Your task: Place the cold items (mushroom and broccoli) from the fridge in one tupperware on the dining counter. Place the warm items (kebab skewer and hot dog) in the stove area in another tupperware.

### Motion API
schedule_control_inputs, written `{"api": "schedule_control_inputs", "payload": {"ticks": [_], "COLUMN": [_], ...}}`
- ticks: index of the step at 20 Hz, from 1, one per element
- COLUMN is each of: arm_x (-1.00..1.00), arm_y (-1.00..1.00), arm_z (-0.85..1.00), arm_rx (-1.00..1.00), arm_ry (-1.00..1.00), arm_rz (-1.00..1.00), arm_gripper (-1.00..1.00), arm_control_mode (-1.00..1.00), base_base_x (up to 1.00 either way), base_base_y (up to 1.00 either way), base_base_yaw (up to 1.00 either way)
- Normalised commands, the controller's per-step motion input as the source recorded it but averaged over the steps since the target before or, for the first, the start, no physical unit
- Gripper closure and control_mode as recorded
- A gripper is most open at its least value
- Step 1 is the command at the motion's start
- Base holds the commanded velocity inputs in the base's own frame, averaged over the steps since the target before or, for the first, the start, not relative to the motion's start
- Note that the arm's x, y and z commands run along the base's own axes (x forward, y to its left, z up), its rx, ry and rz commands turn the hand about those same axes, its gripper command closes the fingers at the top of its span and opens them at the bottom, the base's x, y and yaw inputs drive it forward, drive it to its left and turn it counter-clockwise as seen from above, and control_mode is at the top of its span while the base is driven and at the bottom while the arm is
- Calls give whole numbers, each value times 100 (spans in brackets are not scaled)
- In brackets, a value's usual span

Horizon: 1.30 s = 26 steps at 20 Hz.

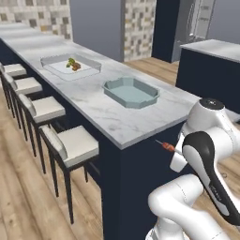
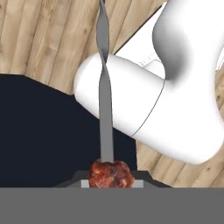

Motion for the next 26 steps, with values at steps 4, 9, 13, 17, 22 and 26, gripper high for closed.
{"api": "schedule_control_inputs", "payload": {"ticks": [4,9,13,17,22,26], "arm_x": [0,0,10,8,14,54], "arm_y": [0,0,0,-76,-76,19], "arm_z": [0,0,6,34,53,81], "arm_rx": [0,0,5,34,21,-23], "arm_ry": [0,0,0,-2,-3,0], "arm_rz": [0,0,-4,-17,-15,-4], "arm_gripper": [100,100,100,100,100,100], "arm_control_mode": [100,100,-100,-100,-100,-100], "base_base_x": [66,62,48,0,0,0], "base_base_y": [0,0,0,0,0,0], "base_base_yaw": [-22,-18,-11,0,0,0]}}
